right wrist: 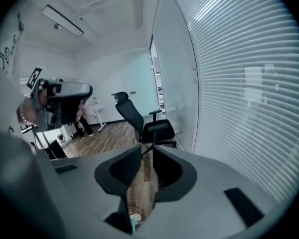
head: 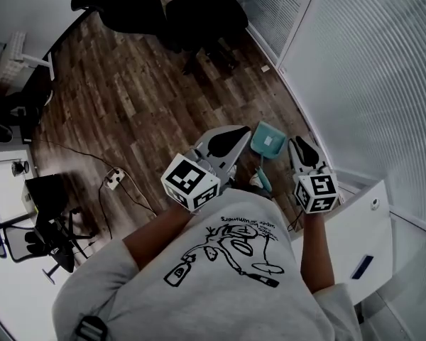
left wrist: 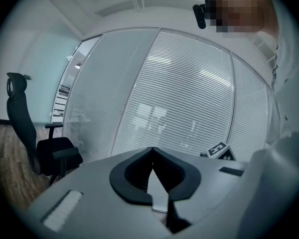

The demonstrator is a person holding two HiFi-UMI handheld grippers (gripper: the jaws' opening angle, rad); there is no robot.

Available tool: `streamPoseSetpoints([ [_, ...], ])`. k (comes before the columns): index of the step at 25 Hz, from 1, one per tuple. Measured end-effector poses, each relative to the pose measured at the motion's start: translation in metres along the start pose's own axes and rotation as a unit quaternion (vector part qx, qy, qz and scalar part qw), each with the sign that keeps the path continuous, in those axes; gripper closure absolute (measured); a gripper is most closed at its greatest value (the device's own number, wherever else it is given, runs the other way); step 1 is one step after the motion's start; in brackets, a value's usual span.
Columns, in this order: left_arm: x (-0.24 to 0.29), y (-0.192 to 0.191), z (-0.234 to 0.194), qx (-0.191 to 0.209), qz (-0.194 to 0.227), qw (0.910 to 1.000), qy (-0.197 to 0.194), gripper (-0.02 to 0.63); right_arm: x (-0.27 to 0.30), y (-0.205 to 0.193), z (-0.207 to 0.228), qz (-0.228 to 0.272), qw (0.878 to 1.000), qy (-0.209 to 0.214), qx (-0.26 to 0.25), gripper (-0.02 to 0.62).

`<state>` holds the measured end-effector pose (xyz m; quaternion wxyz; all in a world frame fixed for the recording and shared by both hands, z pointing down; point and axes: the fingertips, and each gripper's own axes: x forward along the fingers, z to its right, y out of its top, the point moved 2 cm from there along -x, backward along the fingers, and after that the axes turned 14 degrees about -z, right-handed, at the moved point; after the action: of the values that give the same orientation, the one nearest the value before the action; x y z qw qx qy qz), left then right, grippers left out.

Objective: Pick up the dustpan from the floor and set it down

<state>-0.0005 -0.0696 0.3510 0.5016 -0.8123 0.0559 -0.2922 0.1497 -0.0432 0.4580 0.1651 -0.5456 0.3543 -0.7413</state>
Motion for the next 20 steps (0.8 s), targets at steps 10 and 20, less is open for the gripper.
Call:
streamPoseSetpoints([
  [10, -0.002, 0.021, 0.005, 0.018, 0.015, 0.9997, -0.001, 0.604, -0.068, 0.069, -0.014, 0.072, 0.997, -0.022, -0.03, 0.552],
  [20, -0.009, 0.036, 0.015, 0.032, 0.036, 0.9988, -0.002, 0.604, -0.115, 0.103, -0.038, 0.113, 0.991, -0.034, -0.056, 0.568],
])
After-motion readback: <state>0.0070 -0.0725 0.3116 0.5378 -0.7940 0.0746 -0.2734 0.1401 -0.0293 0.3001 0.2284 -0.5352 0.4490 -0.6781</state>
